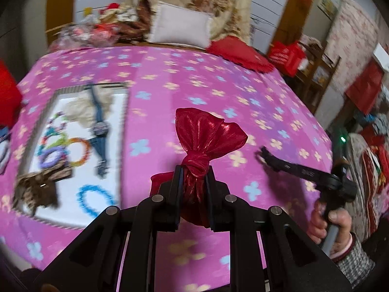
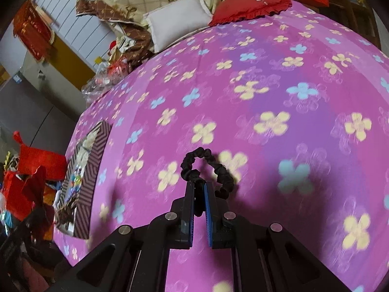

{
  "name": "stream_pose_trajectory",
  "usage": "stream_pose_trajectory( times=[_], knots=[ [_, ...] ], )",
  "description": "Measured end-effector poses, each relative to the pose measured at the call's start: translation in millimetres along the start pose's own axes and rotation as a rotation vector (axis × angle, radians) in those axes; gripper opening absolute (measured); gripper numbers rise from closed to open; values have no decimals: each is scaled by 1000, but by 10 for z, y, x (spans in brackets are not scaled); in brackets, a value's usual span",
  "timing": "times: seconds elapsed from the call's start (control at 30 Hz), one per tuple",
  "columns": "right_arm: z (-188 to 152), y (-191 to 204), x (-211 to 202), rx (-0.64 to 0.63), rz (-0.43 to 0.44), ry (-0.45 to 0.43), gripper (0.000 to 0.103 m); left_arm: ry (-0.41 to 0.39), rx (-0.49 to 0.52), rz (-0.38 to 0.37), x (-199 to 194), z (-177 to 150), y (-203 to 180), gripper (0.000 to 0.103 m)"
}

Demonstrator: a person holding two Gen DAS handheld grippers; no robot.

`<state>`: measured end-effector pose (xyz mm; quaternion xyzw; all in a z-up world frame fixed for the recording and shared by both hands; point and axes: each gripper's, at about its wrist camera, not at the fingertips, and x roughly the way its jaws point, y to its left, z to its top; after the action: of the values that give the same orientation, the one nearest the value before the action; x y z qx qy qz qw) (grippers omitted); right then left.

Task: Organize jewelry
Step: 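Carry the black scrunchie and red bow over the tray with both grippers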

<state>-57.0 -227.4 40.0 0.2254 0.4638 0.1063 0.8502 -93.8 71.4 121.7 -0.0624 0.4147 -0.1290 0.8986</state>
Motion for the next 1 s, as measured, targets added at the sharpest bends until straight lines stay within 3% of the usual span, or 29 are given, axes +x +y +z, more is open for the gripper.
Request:
stream_pose_trajectory(
  times=[0.43,0.77,1.0],
  knots=[
    [-264,963,-139,-194,67,37,7,-41,-162,231,-370,-276,1115,15],
    [-374,1696,34,-347,125,103,7,-9,-229,213,-236,-404,1419,15],
    [-417,2179,226,-432,178,145,7,-11,-206,210,-104,61,1680,15]
  ],
)
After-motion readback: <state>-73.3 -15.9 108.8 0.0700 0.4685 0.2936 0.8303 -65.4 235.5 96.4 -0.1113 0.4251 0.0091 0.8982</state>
